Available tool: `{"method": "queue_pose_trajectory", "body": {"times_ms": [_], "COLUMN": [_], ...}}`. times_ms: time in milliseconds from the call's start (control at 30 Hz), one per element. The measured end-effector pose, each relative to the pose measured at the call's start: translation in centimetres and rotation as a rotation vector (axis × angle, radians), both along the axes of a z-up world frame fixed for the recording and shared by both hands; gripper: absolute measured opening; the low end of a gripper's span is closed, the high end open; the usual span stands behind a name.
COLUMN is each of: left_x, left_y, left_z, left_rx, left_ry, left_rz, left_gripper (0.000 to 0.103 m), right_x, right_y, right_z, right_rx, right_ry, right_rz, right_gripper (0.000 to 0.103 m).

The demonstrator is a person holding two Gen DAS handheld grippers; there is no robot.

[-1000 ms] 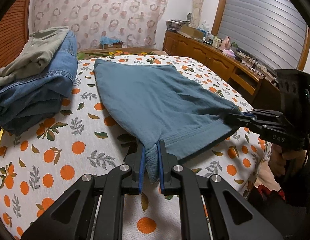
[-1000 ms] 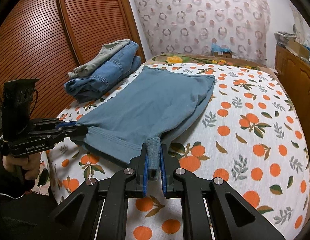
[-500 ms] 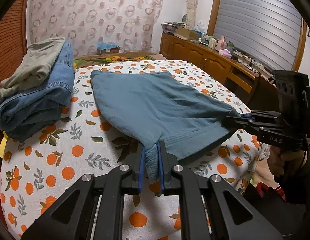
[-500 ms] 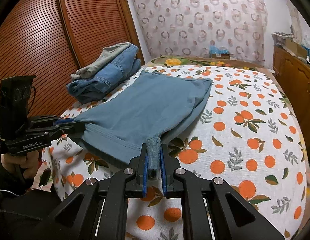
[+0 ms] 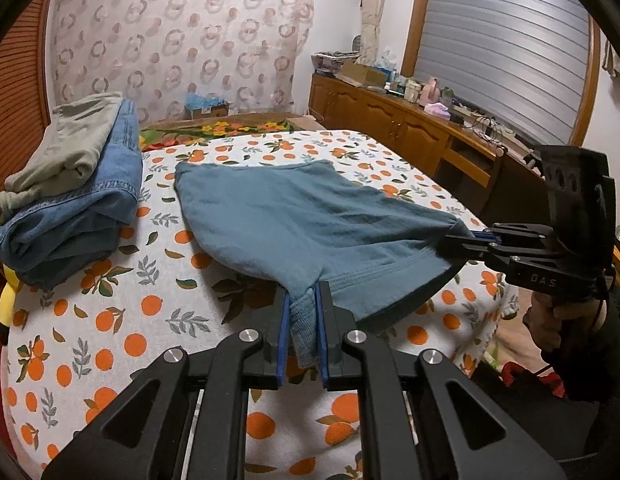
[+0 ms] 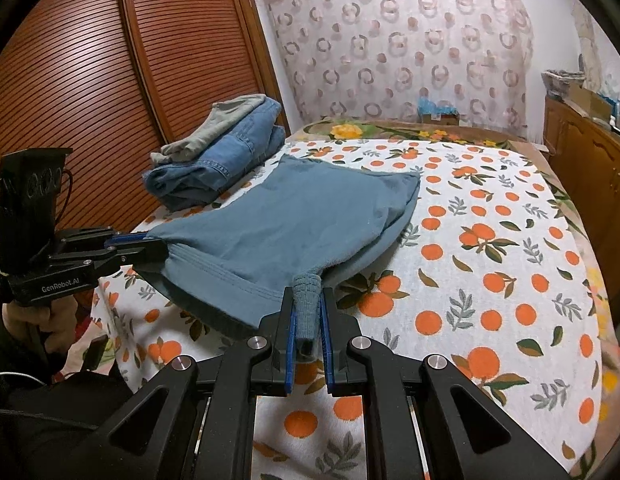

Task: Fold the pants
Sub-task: 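Lower the folded hem onto the shorts and open the left gripper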

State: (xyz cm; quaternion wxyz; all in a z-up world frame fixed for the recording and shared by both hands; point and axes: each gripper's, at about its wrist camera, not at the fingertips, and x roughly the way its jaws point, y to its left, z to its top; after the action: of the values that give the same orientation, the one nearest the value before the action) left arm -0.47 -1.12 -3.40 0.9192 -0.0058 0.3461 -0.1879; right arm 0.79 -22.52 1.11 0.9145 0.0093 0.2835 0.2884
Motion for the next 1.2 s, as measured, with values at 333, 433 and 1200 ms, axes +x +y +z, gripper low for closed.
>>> {"method": "queue_pose_trajectory", "body": {"times_ms": [333, 433, 1200], "left_x": [-1.1, -0.7, 10.5], "left_y": [-0.4, -0.4, 0.9], "left_z": [1.7, 1.6, 0.8], "left_rx": [-0.007, -0.009, 0.048], "left_ry": [-0.037, -0.028, -0.006], "left_rz": [-0.023, -0.020, 0.068], "left_gripper": [0.013, 0.013, 0.013], "right_x": [-1.8, -1.4, 11.6], "right_y": [-0.9, -1.2, 2.4], "right_z": [1.1, 1.0, 0.6], "right_rx": [0.017, 0.027, 0.012], "right_ry": [-0.033, -0.027, 0.015], "right_rz": [0.001, -0.001, -0.062], "right_gripper": [0.010, 0.010, 0.010]}}
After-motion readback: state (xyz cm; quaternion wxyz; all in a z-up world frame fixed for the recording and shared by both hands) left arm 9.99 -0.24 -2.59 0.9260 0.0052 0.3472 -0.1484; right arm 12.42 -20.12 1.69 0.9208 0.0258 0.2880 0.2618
